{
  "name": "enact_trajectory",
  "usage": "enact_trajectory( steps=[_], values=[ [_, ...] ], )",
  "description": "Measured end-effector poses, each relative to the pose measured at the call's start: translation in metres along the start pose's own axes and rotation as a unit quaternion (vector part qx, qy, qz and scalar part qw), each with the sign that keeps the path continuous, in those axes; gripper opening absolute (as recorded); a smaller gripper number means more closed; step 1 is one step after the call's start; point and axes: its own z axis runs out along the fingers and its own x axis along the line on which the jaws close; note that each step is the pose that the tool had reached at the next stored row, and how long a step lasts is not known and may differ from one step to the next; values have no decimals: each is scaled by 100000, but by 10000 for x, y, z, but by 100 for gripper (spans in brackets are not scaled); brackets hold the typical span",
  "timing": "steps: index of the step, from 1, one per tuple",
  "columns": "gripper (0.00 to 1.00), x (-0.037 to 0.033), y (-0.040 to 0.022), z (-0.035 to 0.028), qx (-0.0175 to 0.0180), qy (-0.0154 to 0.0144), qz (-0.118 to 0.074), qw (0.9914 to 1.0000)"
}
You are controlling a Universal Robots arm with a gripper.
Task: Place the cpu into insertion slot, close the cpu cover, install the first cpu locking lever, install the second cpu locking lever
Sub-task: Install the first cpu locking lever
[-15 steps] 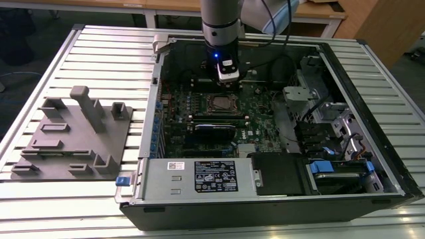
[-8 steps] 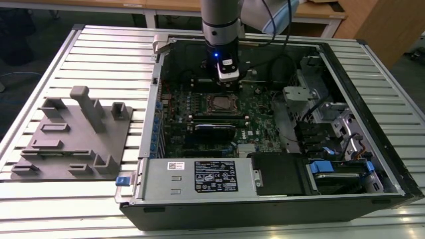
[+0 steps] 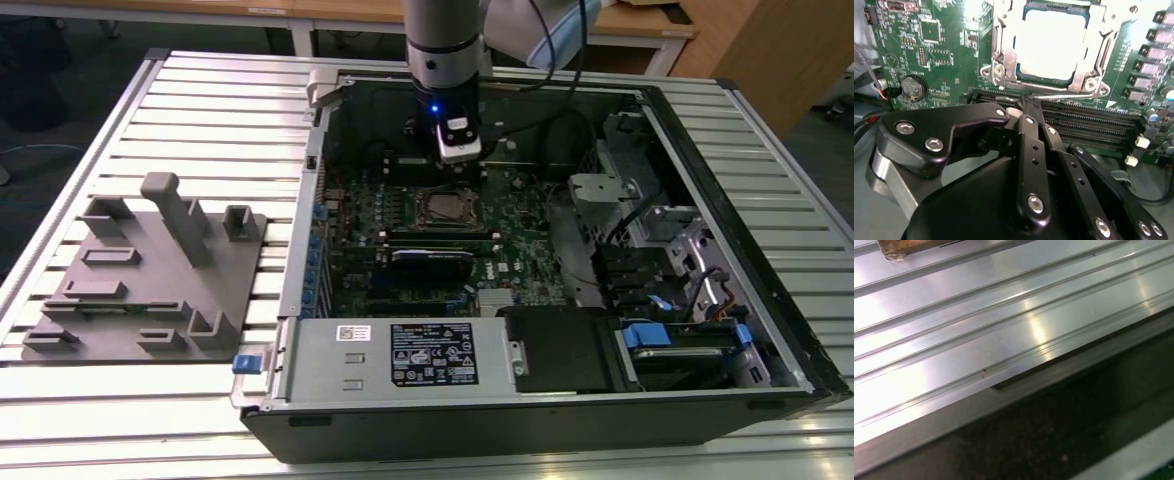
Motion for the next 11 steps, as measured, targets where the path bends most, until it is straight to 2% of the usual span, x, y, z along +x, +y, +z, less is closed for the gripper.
enact_trajectory(
  steps=[2, 4, 11],
  values=[
    [11, -1, -1, 0, -411, 180, 73, 99999],
    [11, -2, -5, 0, -601, 262, 113, 99998],
    [11, -15, -28, -1, -837, 367, 158, 99996]
  ],
)
